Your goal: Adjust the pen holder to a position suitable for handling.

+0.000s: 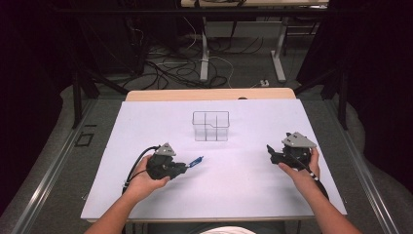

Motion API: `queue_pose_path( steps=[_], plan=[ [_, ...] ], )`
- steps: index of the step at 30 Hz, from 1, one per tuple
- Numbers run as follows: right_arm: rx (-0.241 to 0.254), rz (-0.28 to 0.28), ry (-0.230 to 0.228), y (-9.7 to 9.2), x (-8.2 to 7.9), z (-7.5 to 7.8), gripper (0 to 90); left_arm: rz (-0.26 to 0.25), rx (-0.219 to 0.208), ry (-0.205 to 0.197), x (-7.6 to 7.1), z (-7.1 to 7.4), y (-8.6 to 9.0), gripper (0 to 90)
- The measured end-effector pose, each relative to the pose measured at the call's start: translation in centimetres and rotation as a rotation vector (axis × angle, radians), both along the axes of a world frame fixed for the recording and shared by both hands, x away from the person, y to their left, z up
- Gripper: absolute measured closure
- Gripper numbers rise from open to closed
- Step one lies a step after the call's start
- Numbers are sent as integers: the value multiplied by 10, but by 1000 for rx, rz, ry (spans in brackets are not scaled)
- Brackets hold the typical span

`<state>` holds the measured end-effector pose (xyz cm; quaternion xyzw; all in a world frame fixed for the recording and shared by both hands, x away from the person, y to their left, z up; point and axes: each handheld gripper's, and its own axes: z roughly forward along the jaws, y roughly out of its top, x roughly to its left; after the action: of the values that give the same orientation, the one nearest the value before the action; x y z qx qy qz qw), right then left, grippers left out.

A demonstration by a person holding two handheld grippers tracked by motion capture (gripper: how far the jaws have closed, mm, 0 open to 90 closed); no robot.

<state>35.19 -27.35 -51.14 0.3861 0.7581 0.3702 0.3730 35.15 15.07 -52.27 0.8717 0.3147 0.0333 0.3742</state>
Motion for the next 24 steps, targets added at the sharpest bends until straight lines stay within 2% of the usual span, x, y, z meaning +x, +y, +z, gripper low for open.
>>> queue_pose_path(
  steps=[7, 14, 17, 20, 24],
  plan=[
    [-136, 94, -41, 23, -3, 12, 178, -5, 12, 19, 5, 10, -5, 800],
    [-288, 214, -86, 51, -6, 24, 236, 5, 7, -1, 12, 20, -13, 800],
    [-322, 265, -94, 64, -7, 28, 261, 16, -3, 7, 16, 24, -15, 800],
    [-358, 314, -109, 76, -5, 31, 292, 14, -9, -3, 21, 29, -16, 800],
    [-437, 368, -111, 89, -4, 33, 324, 11, -11, -2, 24, 33, -18, 800]
  ],
)
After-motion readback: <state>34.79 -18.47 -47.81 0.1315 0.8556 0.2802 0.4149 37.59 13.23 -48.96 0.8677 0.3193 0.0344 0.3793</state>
